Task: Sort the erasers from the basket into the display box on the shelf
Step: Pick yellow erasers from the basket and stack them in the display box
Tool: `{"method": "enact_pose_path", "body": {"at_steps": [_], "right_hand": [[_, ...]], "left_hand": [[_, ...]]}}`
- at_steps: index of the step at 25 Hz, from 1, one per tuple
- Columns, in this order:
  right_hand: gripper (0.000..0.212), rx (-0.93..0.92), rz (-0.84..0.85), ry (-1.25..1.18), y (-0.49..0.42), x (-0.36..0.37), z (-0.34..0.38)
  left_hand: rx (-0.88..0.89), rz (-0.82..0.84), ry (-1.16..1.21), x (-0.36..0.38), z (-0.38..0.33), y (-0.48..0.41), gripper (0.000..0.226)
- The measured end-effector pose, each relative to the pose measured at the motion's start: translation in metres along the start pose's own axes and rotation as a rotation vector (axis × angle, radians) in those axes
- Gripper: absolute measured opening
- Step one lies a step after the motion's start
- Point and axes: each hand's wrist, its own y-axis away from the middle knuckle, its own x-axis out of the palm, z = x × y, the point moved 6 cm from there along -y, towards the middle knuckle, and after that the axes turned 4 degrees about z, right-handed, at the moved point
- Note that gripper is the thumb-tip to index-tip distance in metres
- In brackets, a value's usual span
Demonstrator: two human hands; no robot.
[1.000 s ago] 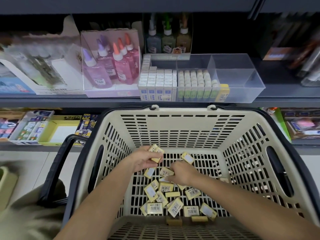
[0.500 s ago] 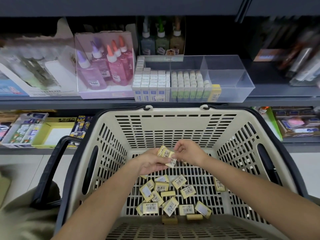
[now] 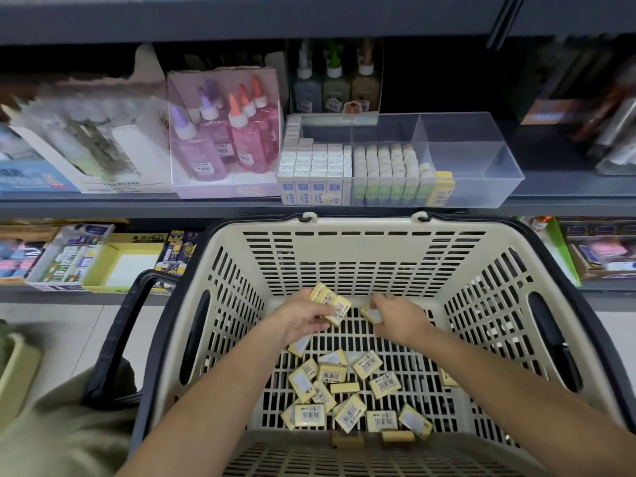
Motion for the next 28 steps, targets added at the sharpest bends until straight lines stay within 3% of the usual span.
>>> {"method": "enact_pose_path", "body": {"at_steps": [4,10,15,19,22,25,28], "right_hand": [[0.013,-0.062,-0.018,-0.269,0.015,-0.042,-0.005],[0.017,-0.157,-0.031,-0.478,0.056,-0.114,-0.004],[0.015,-0.275,-0.311,-0.598,0.100,-0.204,-0.027],[0.014,-0.174,-0.649,-0.757,0.101,-0.273,-0.066],[0.010,-0.069,-0.744,-0.590,0.082,-0.291,-0.076],[0.011,-0.015,-0.681,-0.401,0.056,-0.285,-0.072],[0.013,-0.053,-0.488,-0.453,0.033,-0.268,-0.070]], "left_hand": [[0.084,0.040,-0.059,0.017,-0.022,0.010,0.033],[0.312,0.170,-0.078,0.051,-0.078,0.050,0.032],[0.499,0.215,-0.055,0.070,-0.128,0.083,0.032],[0.609,0.227,-0.010,0.084,-0.165,0.094,0.031],[0.645,0.174,0.032,0.089,-0.179,0.090,0.030],[0.631,0.121,0.048,0.089,-0.180,0.082,0.028],[0.617,0.086,0.079,0.085,-0.179,0.076,0.027]]}}
